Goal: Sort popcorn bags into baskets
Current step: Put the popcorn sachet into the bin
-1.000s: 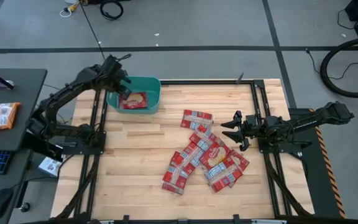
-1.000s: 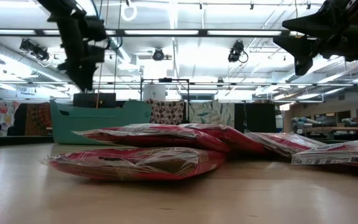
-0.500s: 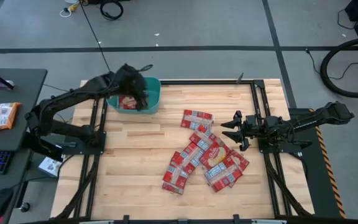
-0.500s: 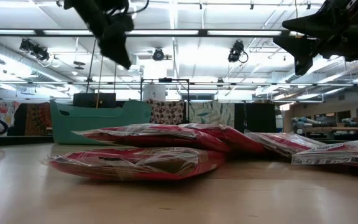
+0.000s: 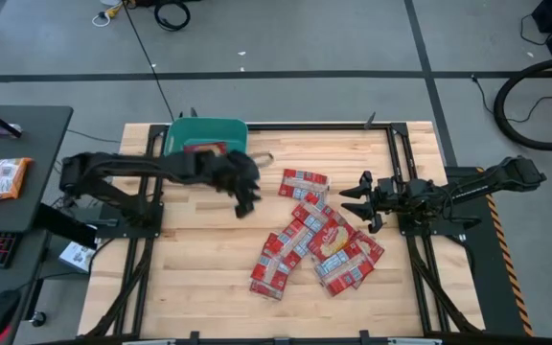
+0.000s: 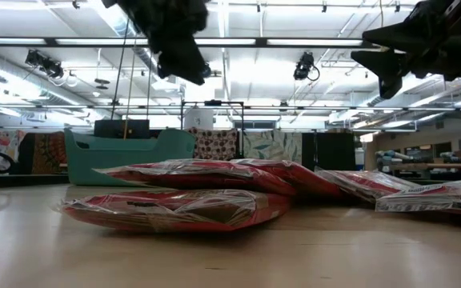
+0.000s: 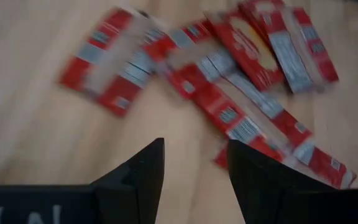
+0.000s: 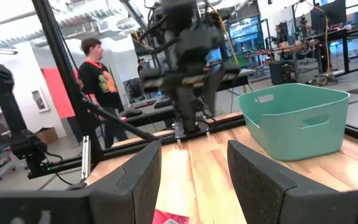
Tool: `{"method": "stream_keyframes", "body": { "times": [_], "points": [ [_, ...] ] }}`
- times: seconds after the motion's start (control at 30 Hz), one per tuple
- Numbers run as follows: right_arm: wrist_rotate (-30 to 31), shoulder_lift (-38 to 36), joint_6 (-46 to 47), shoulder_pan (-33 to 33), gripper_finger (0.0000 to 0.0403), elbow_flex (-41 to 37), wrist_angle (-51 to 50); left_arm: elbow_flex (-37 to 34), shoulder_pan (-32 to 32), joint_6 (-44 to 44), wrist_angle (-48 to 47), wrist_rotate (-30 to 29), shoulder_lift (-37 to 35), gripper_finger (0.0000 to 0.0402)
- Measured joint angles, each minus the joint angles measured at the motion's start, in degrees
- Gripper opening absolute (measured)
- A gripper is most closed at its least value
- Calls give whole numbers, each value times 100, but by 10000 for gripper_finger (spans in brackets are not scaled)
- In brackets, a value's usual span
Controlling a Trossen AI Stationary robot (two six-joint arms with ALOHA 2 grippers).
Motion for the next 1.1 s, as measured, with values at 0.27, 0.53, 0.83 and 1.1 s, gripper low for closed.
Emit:
{"method": "stream_keyframes", "body": {
  "times": [0.27,0.53,0.83,1.1],
  "points": [
    [169,55,0,-5,189,0,13,59,-680,-73,673,-4,1055,176],
    [172,59,-22,-5,189,0,48,720,-920,27,496,-225,1812,176],
    [170,59,-24,-5,189,0,48,826,-1005,1922,887,-1934,2352,176],
    [214,59,-42,-5,189,0,75,826,-170,-17,1545,369,2836,176]
  ]
}}
